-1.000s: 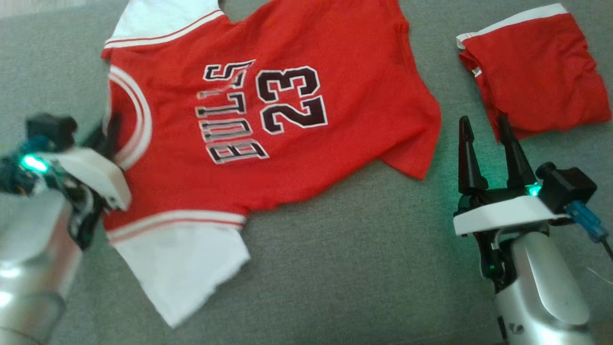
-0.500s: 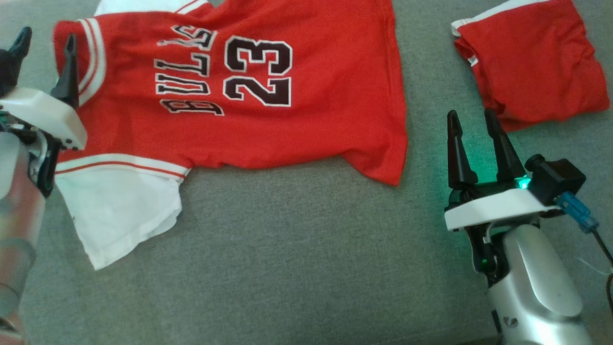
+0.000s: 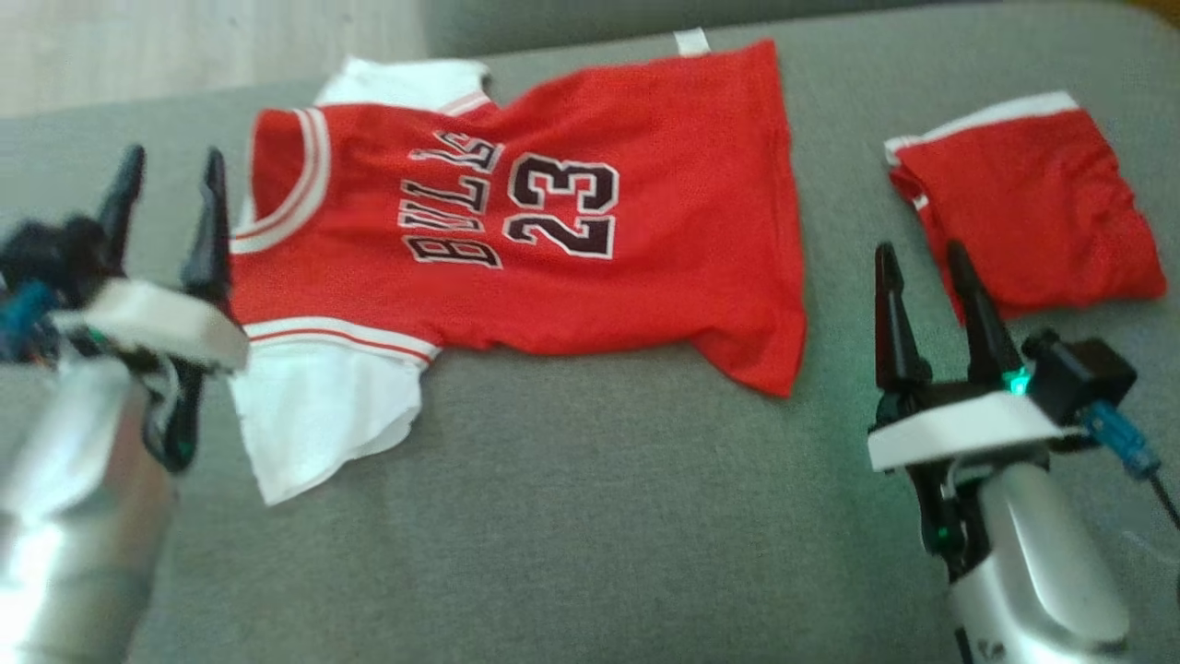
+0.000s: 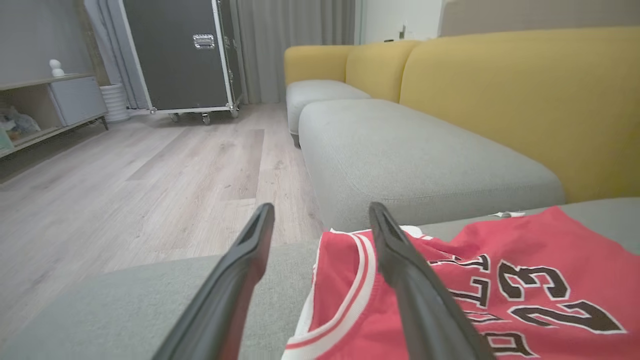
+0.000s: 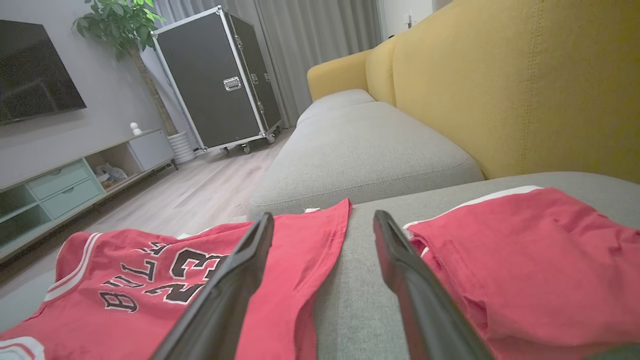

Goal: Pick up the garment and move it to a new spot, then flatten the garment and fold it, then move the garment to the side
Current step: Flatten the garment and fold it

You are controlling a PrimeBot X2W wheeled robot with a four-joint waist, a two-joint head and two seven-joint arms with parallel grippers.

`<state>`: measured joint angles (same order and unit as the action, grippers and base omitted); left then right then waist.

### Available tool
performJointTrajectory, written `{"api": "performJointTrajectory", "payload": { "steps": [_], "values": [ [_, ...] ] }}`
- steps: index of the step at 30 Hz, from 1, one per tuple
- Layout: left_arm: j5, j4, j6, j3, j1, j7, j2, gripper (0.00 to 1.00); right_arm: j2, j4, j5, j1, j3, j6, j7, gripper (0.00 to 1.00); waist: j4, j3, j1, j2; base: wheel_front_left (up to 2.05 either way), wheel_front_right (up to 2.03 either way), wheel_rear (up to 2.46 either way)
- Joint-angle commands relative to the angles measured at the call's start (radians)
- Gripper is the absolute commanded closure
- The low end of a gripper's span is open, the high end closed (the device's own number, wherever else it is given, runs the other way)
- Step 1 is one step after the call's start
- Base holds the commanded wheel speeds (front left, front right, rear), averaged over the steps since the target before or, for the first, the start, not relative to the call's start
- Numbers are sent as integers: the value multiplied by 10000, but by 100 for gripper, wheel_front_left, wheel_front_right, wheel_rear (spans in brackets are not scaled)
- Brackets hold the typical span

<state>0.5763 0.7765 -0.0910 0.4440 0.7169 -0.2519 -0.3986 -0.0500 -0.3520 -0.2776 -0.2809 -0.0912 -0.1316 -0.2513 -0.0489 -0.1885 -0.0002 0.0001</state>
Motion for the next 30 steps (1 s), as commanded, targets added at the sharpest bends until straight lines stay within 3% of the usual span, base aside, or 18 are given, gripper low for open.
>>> {"api": "performJointTrajectory", "payload": {
  "steps": [1, 9, 15, 24, 30],
  "values": [
    [-60, -434, 96, -482, -36, -95, -336, 0, -3, 318, 81, 89, -193, 9, -105, 0, 444, 544, 2, -1, 0, 0, 0],
    [-390, -2853, 837, -1203, -3119, -97, 622, 0, -3, 313, 345, 947, -71, 9, -105, 0, 1153, 1554, 2, -1, 0, 0, 0],
    [-508, -3819, 1074, -1681, -4865, -98, 1268, 0, -3, 237, 585, 1435, -34, 9, -105, 0, 1392, 1982, 2, -1, 0, 0, 0],
    [-731, -3832, 745, -1736, -5293, -42, 1597, 0, -3, 250, 570, 1385, -331, 9, -105, 0, 1353, 1833, 2, -1, 0, 0, 0],
    [-524, -2806, 587, -1516, -4641, 1126, 1547, 0, -3, 367, 560, 1164, -470, 9, -105, 0, 1032, 1316, 2, -1, 0, 0, 0]
  ]
}}
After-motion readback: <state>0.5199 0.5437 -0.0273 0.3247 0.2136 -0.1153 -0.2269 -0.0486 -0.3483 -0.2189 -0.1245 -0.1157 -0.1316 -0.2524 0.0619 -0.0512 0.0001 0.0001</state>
